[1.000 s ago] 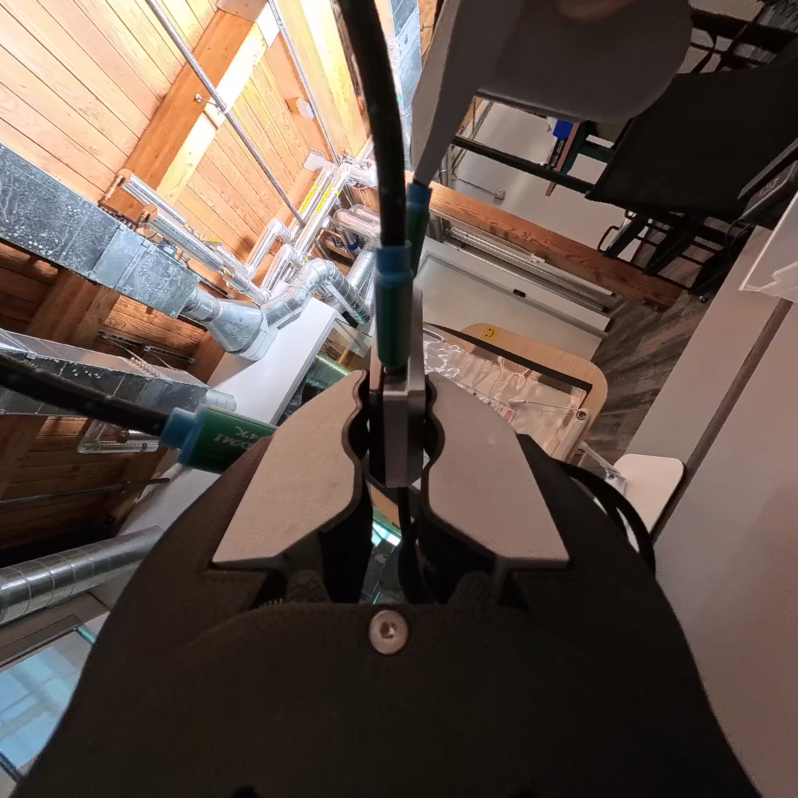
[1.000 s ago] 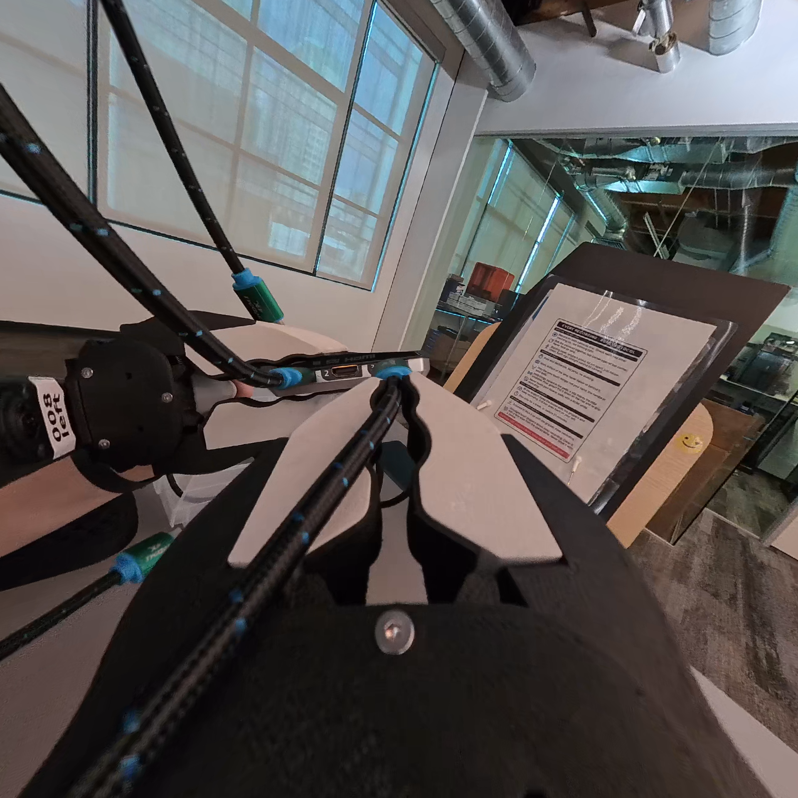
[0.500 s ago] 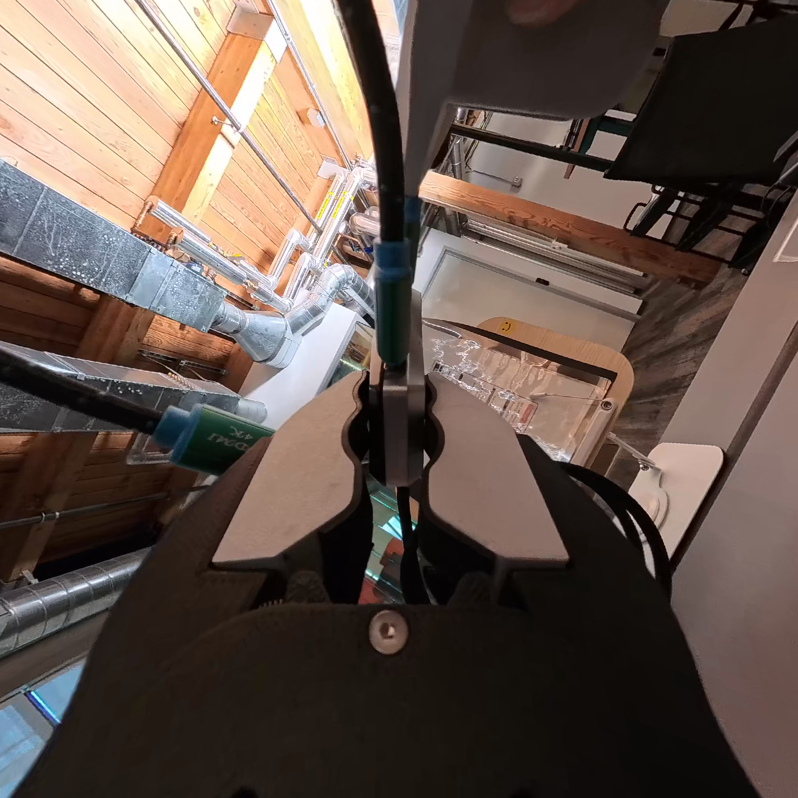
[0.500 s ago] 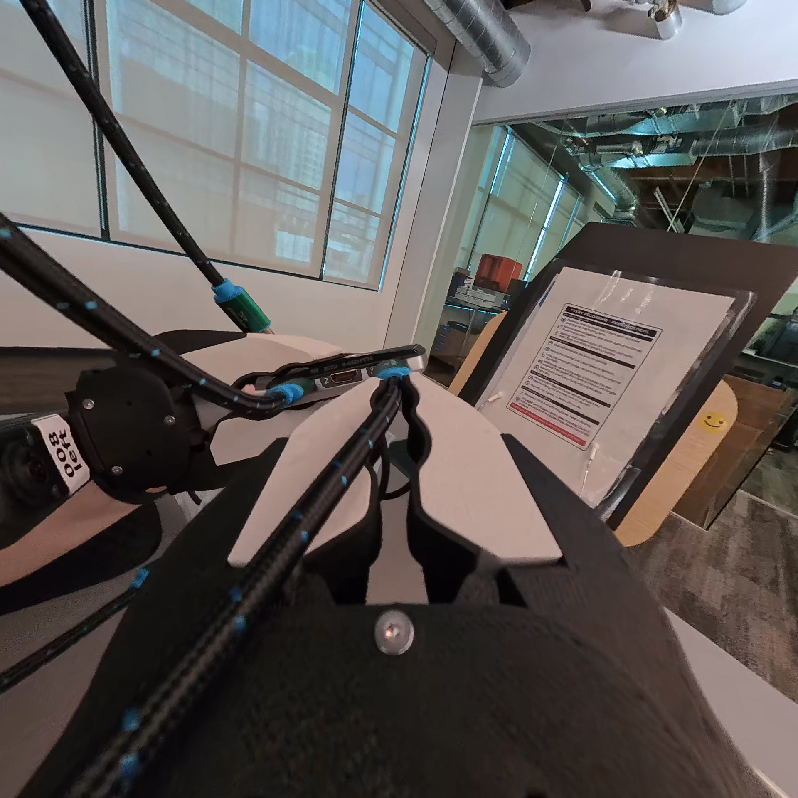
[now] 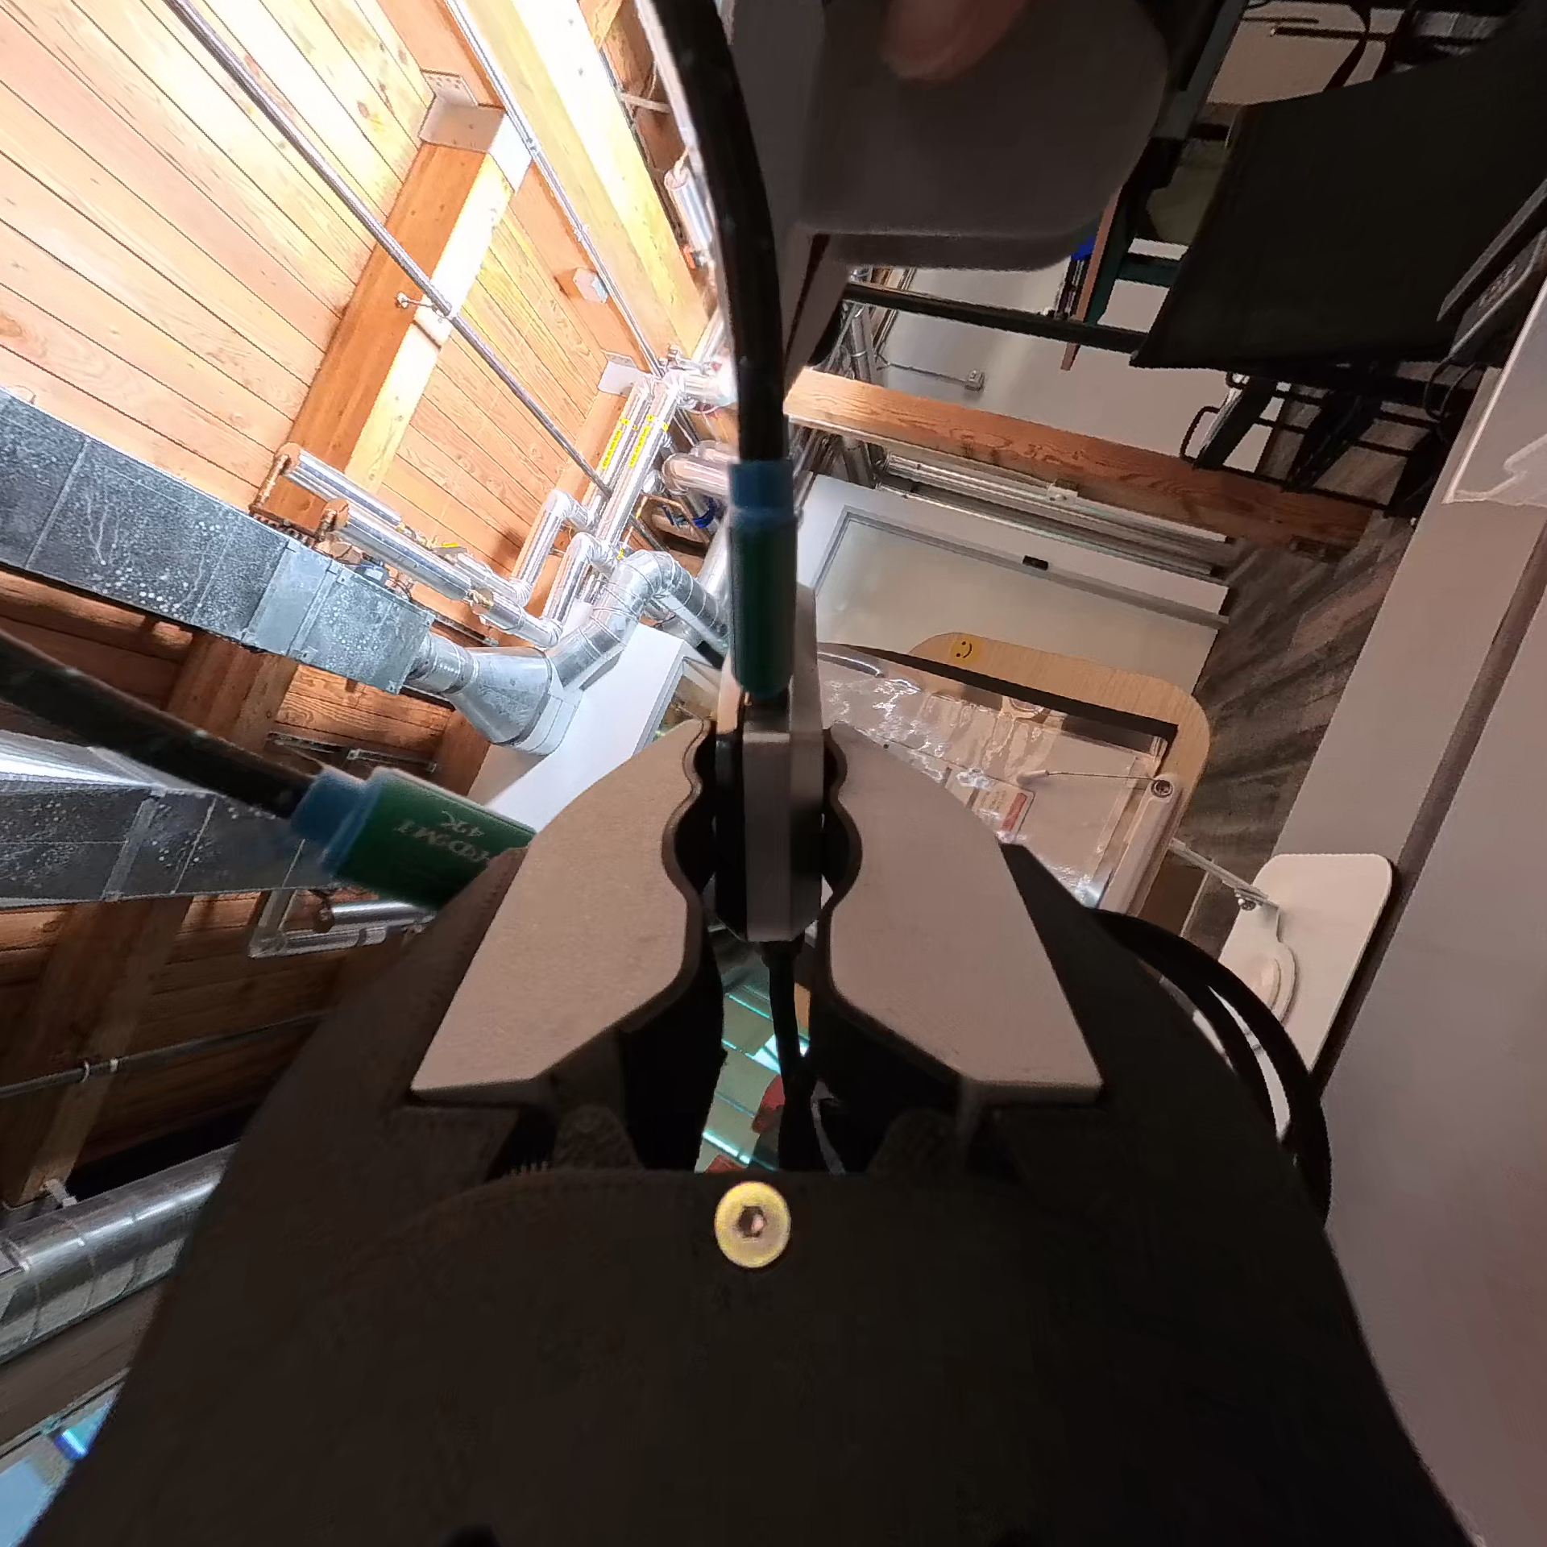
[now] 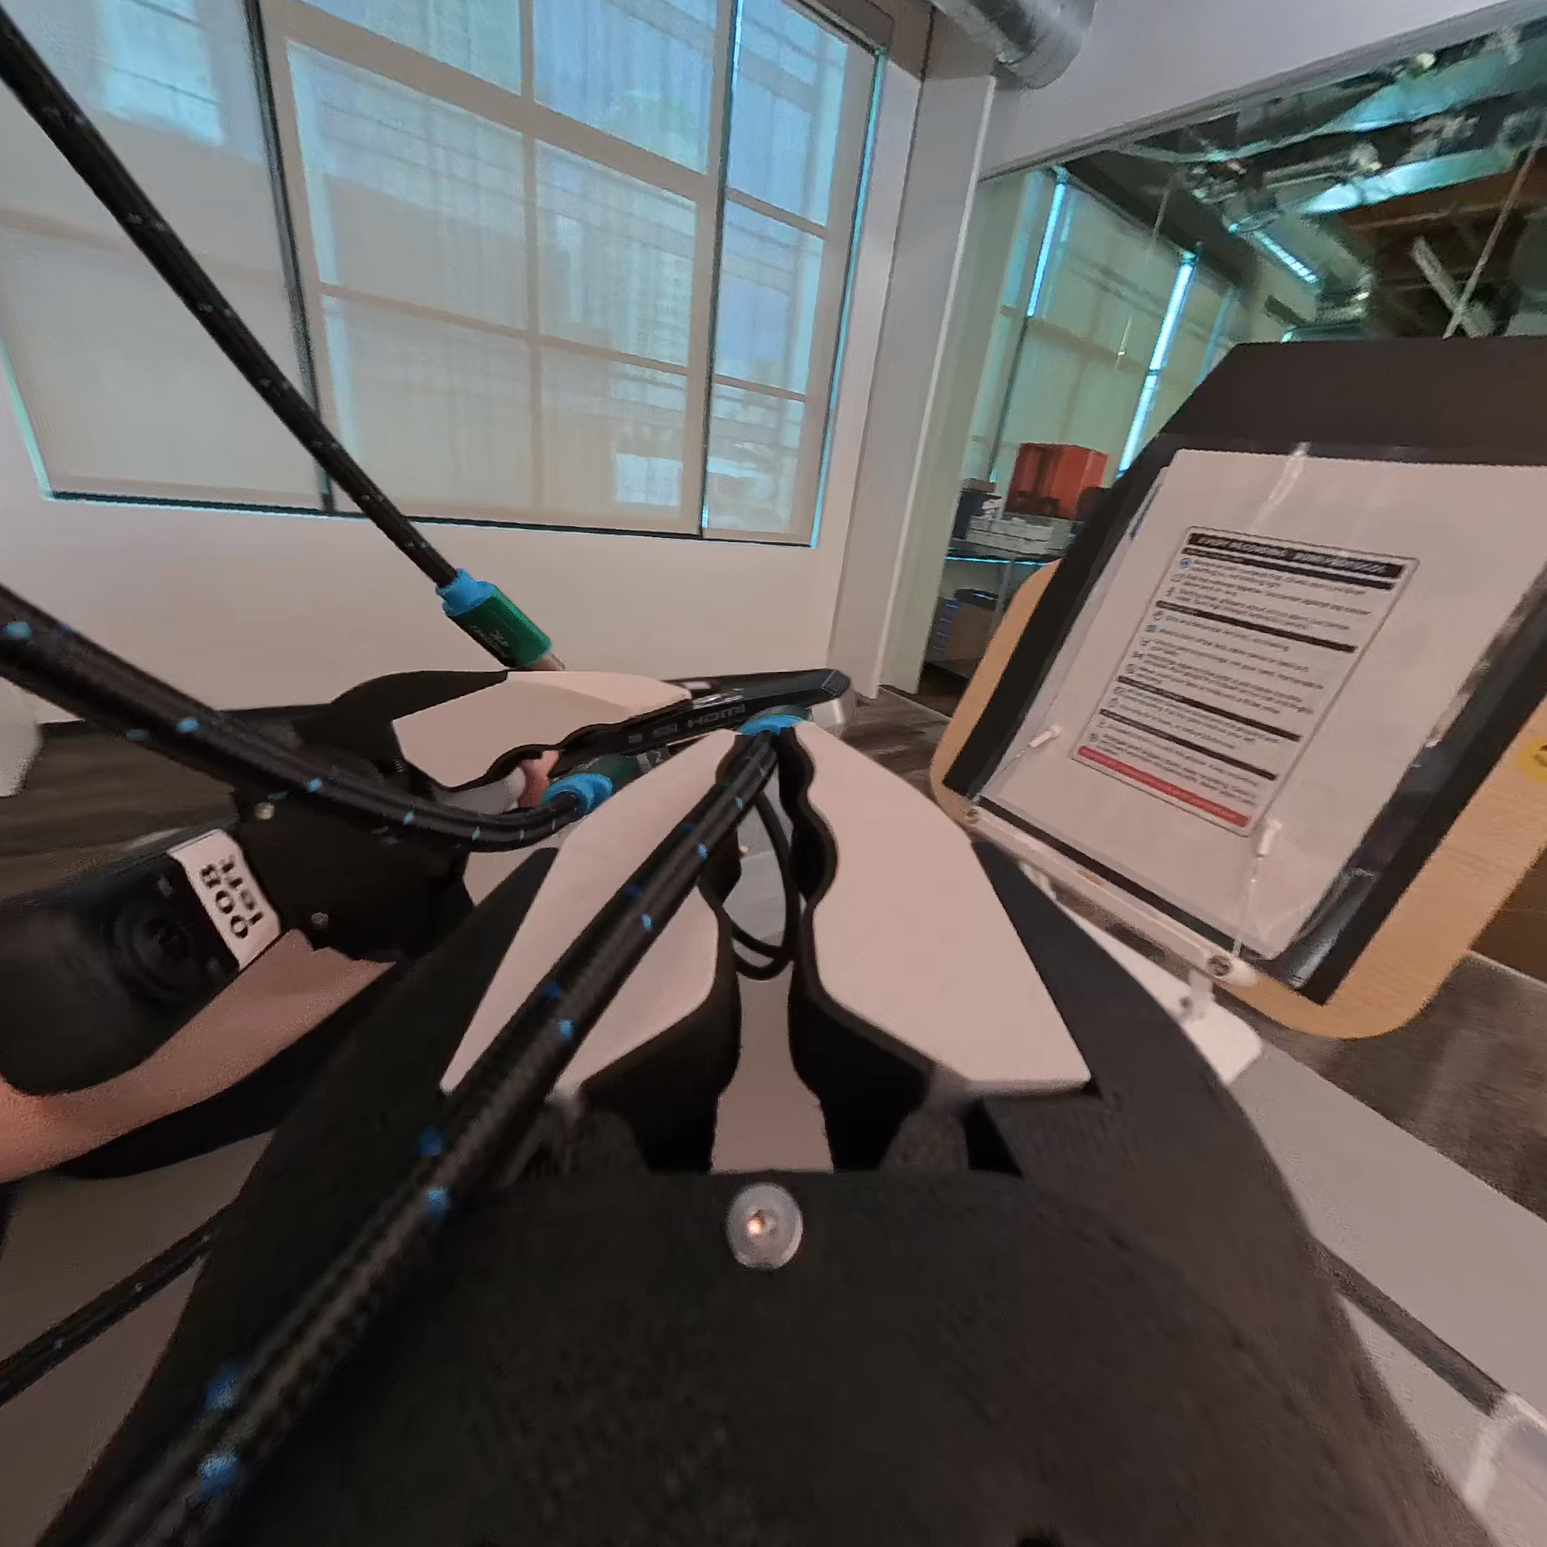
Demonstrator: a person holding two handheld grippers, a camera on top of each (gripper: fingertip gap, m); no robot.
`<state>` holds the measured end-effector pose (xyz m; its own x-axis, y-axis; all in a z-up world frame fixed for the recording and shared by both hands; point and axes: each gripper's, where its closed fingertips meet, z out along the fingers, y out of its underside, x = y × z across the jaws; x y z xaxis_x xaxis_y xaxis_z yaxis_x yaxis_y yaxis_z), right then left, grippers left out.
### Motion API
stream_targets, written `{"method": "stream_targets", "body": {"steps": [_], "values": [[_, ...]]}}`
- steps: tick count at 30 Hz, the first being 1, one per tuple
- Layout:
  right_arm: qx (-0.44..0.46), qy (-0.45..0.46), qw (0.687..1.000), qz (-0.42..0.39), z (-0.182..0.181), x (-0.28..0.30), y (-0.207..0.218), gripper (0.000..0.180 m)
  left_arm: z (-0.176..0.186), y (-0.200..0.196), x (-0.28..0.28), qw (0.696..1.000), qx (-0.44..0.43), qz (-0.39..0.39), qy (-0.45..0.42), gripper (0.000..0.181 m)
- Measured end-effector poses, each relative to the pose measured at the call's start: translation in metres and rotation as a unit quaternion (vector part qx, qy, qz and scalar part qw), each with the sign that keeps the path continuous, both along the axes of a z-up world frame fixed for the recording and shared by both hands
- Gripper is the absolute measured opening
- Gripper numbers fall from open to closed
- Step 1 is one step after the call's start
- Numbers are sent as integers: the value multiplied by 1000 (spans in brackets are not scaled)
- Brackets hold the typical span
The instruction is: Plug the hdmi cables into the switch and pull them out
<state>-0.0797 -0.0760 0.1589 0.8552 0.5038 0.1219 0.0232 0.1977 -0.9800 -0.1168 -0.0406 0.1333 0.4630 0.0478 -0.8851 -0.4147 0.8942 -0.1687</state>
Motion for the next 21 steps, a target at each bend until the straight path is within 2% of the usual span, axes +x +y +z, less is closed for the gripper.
{"method": "stream_targets", "body": {"steps": [6,21], "values": [[-11,33,998,56,-1,-2,-1,7,1,-2,-2,1000,-6,-15,0,20],[-27,0,999,39,-5,3,-1,7,-7,-10,5,999,-19,-34,7,19]]}}
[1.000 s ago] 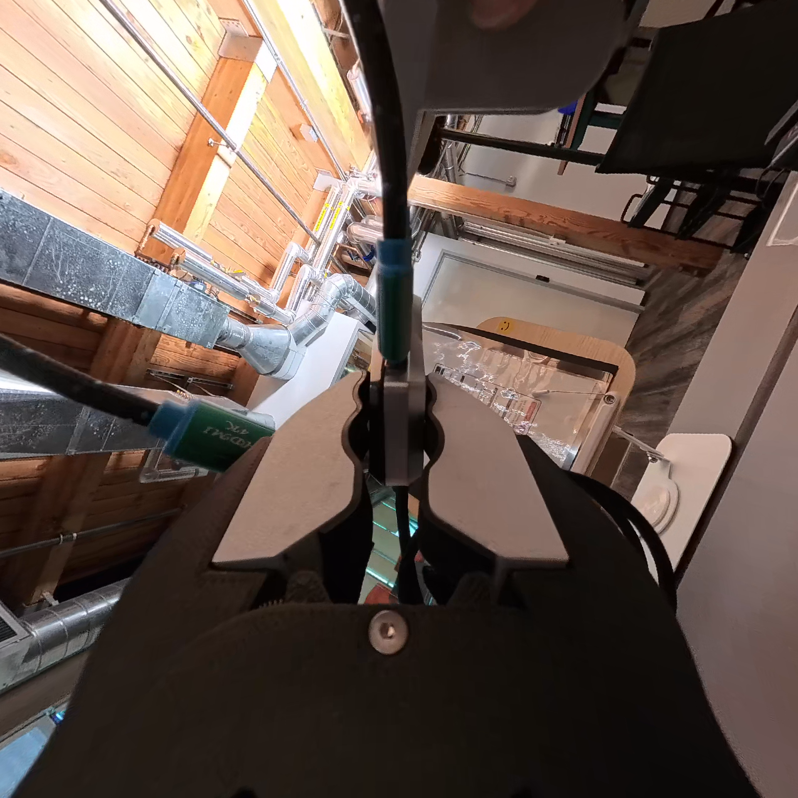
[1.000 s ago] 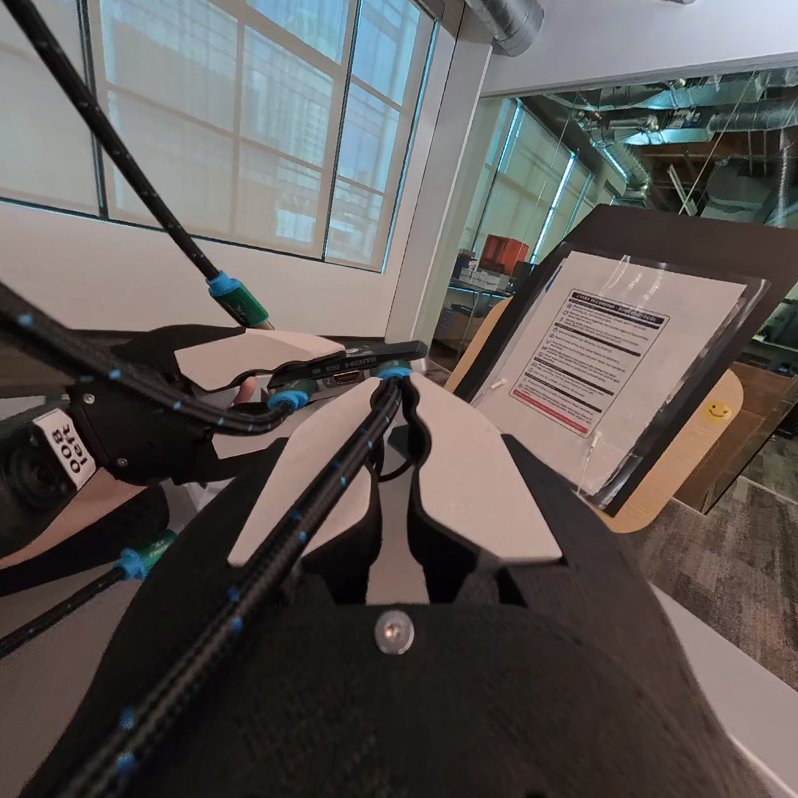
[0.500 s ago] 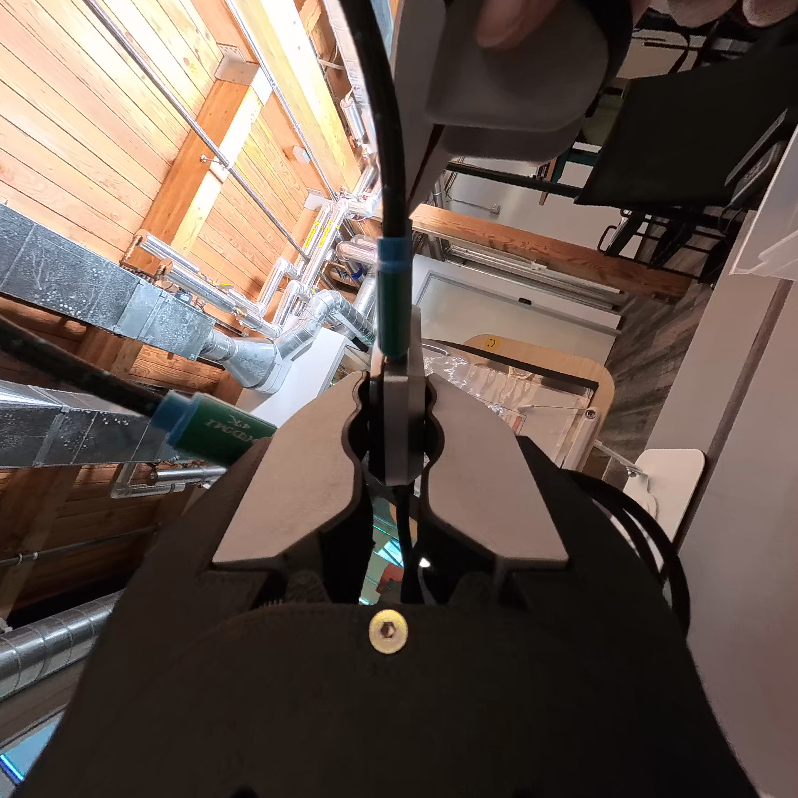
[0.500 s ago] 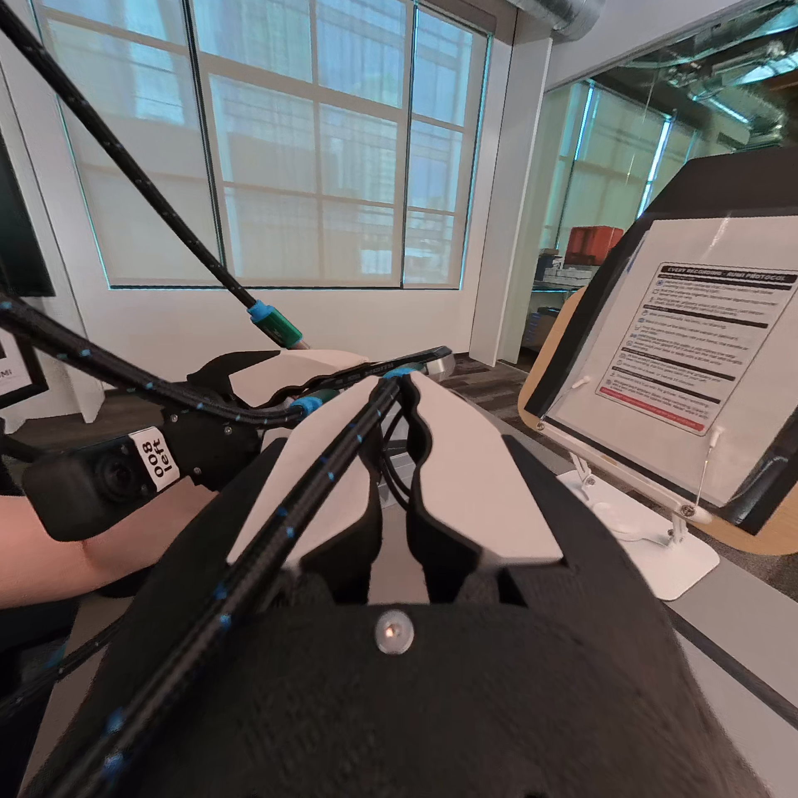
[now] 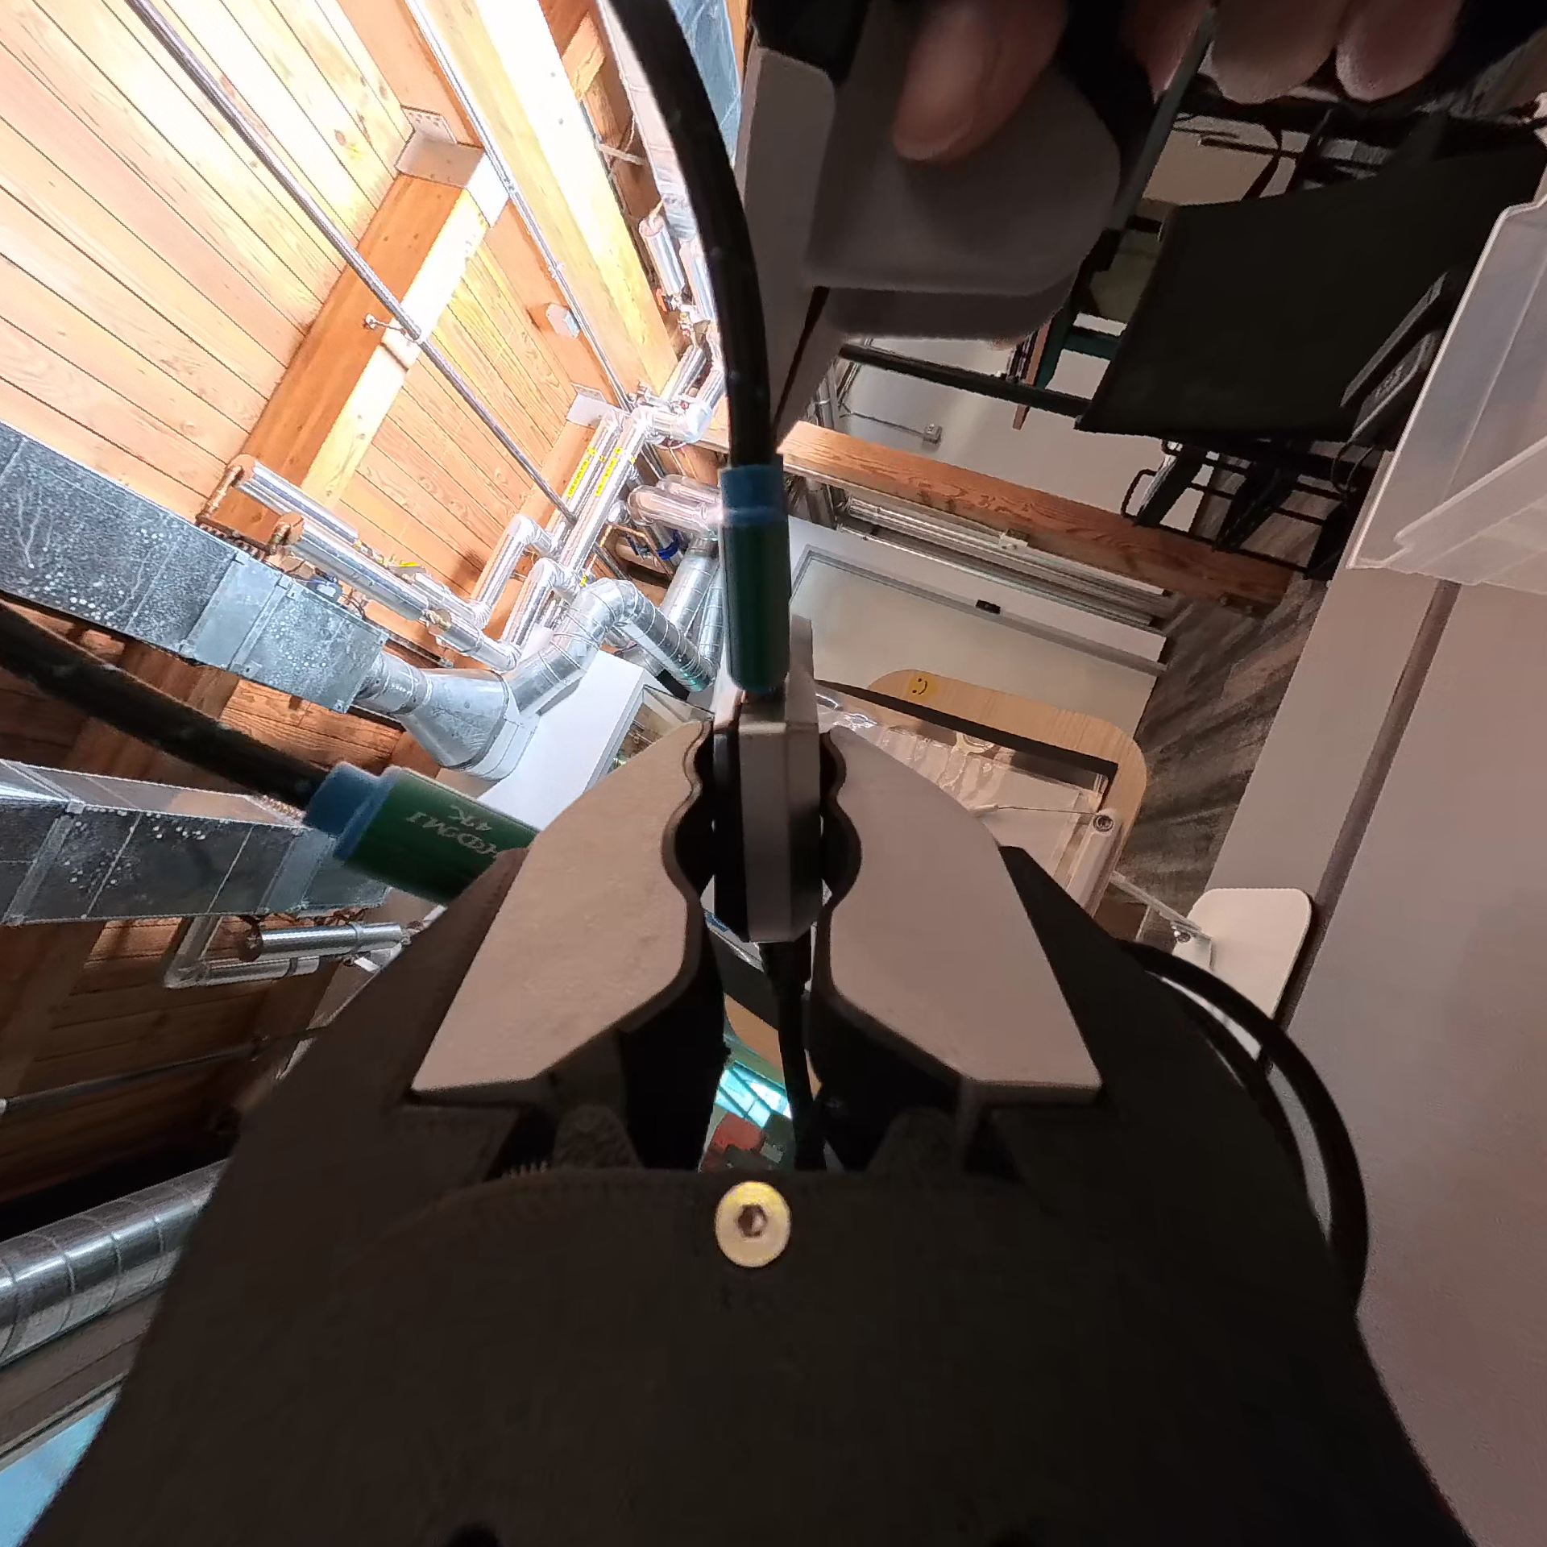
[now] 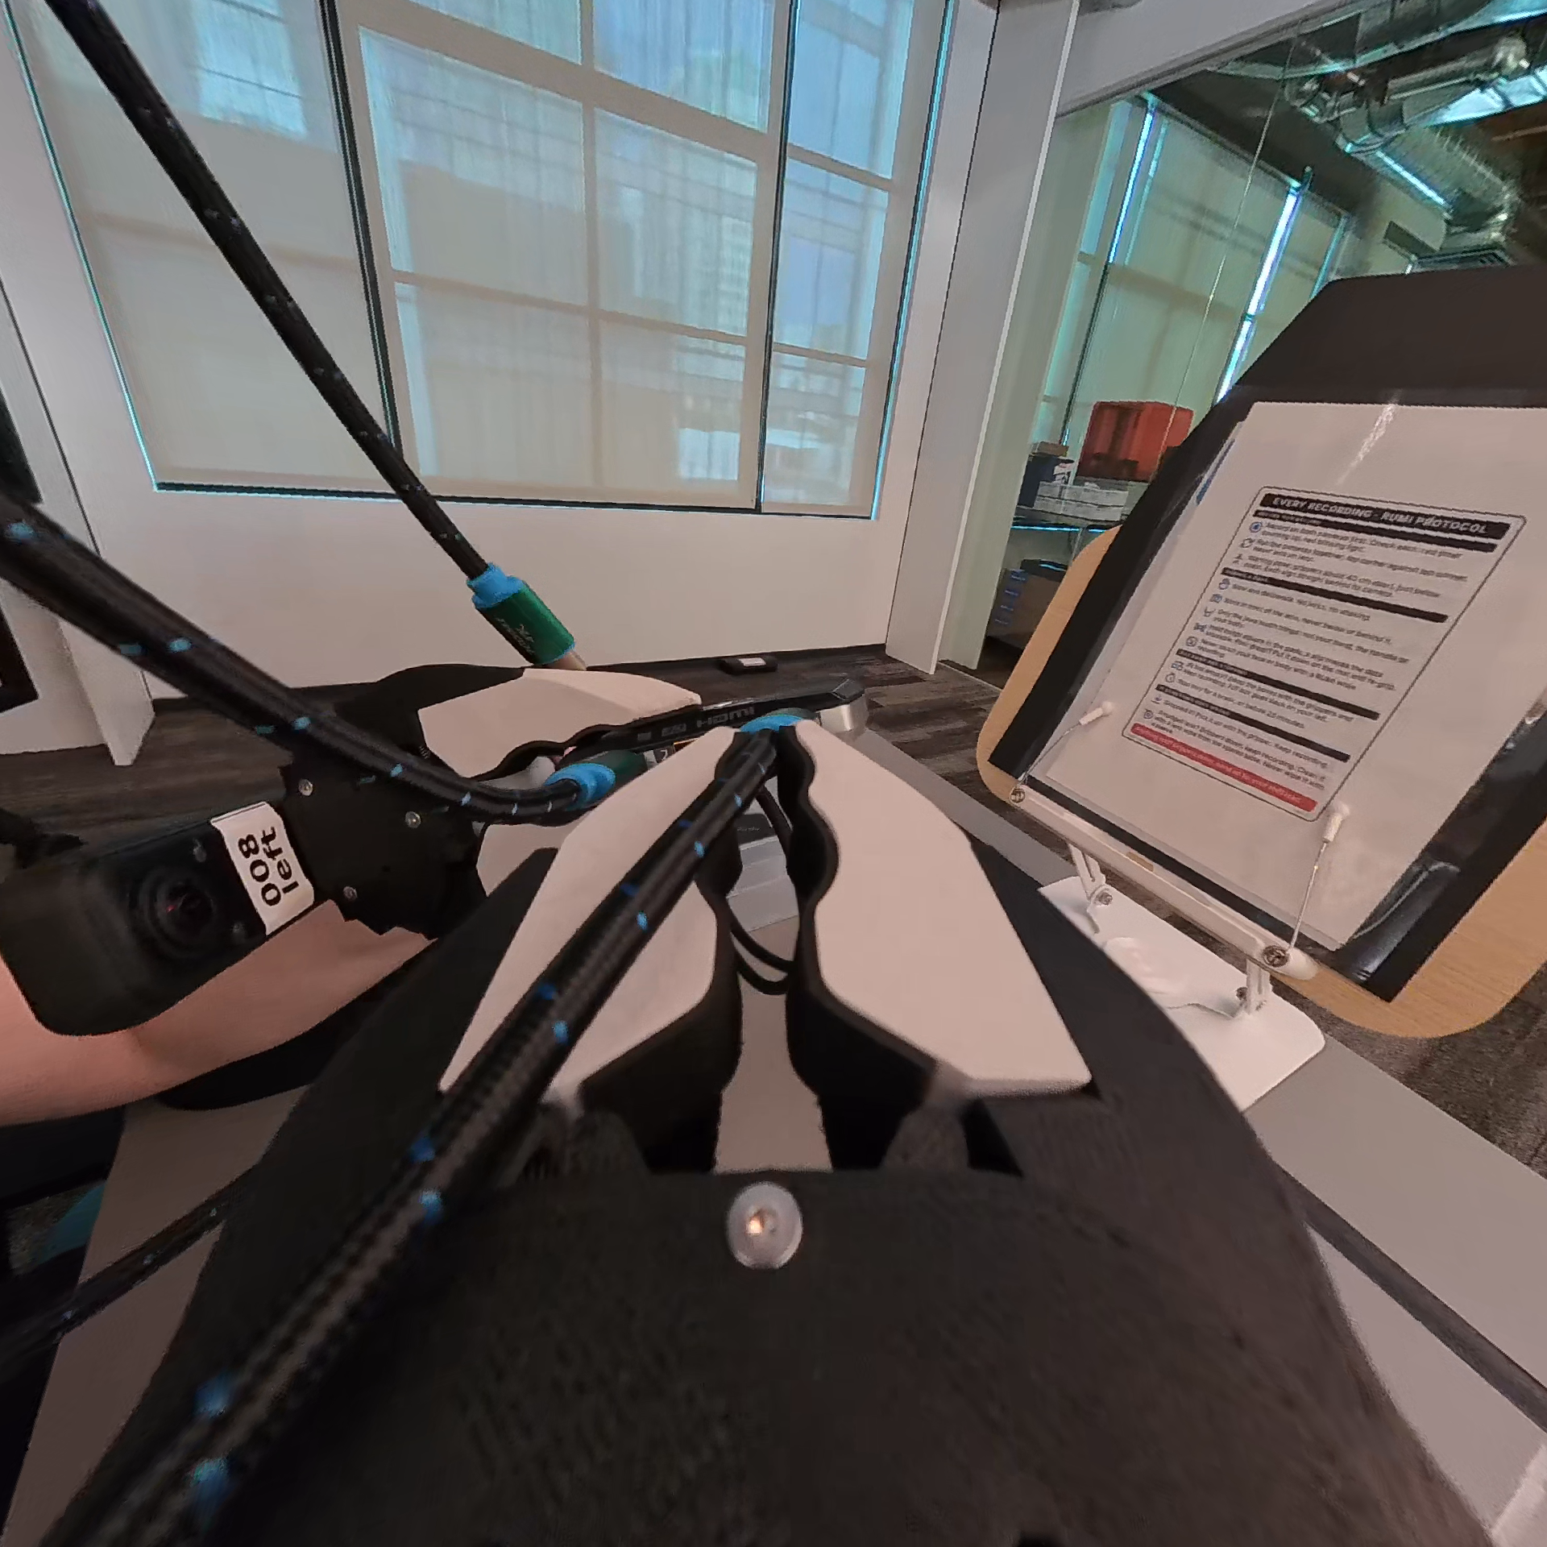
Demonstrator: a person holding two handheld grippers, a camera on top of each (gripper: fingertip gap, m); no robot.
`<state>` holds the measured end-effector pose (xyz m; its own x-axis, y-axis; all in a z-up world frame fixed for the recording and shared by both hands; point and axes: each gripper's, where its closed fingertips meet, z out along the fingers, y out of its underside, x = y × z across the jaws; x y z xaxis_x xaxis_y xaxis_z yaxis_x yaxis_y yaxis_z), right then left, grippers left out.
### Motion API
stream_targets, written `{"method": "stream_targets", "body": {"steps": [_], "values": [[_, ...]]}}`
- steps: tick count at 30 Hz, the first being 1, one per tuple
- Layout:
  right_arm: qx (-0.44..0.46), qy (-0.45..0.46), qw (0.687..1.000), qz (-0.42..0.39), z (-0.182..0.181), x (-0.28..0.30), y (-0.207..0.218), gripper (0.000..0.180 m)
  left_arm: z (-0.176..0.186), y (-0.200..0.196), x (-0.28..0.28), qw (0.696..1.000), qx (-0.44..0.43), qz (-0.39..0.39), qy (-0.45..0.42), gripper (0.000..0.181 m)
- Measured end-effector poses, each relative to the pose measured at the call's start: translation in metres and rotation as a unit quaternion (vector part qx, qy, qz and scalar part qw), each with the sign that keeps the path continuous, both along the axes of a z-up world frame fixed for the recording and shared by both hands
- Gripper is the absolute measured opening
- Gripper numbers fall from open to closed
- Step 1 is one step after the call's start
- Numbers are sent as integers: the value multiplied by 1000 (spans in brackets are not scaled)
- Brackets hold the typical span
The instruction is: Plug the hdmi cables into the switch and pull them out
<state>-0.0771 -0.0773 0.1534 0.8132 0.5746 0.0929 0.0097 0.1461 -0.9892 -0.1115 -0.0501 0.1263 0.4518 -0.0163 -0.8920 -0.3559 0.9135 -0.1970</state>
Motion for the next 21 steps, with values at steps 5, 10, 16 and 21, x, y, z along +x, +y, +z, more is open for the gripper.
{"method": "stream_targets", "body": {"steps": [5,10,16,21], "values": [[-2,14,1000,27,2,-1,-3,7,4,-8,-1,1000,-3,-16,-9,20],[-10,34,997,72,0,4,-4,7,3,-19,3,1000,2,-26,-1,20],[17,45,996,71,5,8,-2,7,6,-16,7,1000,-1,-7,1,20],[69,31,994,74,16,5,-12,7,16,-13,3,999,2,23,-28,26]]}}
